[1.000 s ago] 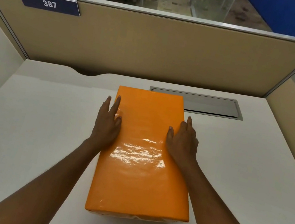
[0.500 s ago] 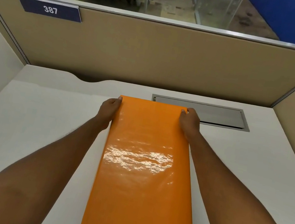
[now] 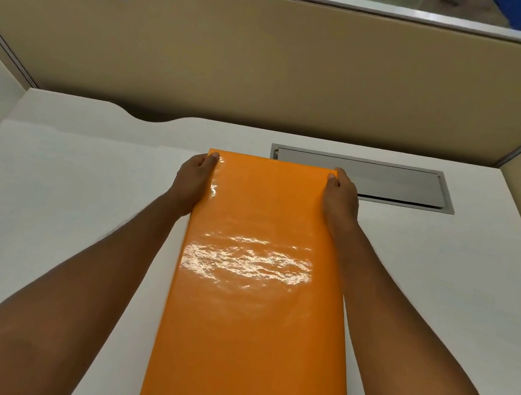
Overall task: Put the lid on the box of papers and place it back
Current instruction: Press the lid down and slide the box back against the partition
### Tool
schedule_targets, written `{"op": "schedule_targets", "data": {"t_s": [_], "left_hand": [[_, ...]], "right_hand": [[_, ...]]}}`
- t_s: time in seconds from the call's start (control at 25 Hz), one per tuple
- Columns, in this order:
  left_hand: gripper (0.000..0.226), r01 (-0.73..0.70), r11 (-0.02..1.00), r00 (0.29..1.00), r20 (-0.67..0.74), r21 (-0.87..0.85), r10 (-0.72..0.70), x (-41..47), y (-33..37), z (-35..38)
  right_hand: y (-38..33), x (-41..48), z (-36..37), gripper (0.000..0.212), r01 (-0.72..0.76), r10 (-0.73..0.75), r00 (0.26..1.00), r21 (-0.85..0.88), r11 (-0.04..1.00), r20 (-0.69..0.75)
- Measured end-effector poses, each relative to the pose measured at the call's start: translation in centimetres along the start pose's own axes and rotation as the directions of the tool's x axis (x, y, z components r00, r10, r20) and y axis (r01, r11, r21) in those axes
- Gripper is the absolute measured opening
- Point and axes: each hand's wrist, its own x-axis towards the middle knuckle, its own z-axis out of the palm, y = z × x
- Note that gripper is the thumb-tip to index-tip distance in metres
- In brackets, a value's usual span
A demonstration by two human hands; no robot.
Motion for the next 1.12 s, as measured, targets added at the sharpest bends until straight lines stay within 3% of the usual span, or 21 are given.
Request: {"op": "schedule_targets", "data": {"t_s": [0.2,0.32,0.4,0.56,0.68,0.8,0.88,1.0,1.12], "left_hand": [[0.045,-0.062,0.988,0.971,-0.219,0.142,0.092,-0.9,0.0,0.9],[0.053,-0.054,0.955,0.938,-0.312,0.293,0.149,-1.8,0.6,0.8],[0.053,-0.072,0.952,0.931,-0.323,0.296,0.171,-2.7,1.3,0.5],[0.054,0.014,0.952,0.942,-0.325,0.304,0.09,-5.7,2.3,-0.4],[0.059,0.066,0.949,0.952,-0.304,0.307,0.032,-11.2,1.0,-1.2],[0.052,0.132,0.96,0.949,-0.312,0.248,-0.05,-18.2,-1.4,-2.3],[0.034,0.184,0.974,0.946,-0.293,0.132,-0.139,-22.4,-3.2,-2.9],[0.033,0.258,0.963,0.944,-0.191,-0.074,-0.268,-27.1,-5.8,-3.1],[0.03,0.197,0.967,0.971,-0.101,-0.162,-0.215,-29.6,-7.5,-2.3]], "right_hand": [[0.1,-0.5,0.4,0.047,0.013,-0.014,0.999,-0.054,0.998,-0.031],[-0.4,-0.4,-0.7,0.052,-0.066,0.071,0.989,-0.037,0.997,0.132],[-0.5,-0.7,-1.9,0.057,-0.12,0.121,0.971,-0.017,0.993,0.206],[-0.3,-4.4,-4.1,0.055,0.015,-0.016,1.0,-0.055,0.998,-0.012],[2.1,-9.9,-5.5,0.05,0.096,-0.096,0.995,-0.009,0.995,-0.013],[6.5,-16.5,-7.1,0.052,0.068,-0.075,0.991,0.063,0.996,0.115],[9.2,-19.8,-7.7,0.056,-0.024,-0.003,0.978,0.124,0.992,0.208],[12.5,-23.3,-8.2,0.059,-0.184,0.108,0.937,0.207,0.961,0.332],[14.1,-25.3,-8.1,0.045,-0.206,0.09,0.918,0.27,0.941,0.385]]}}
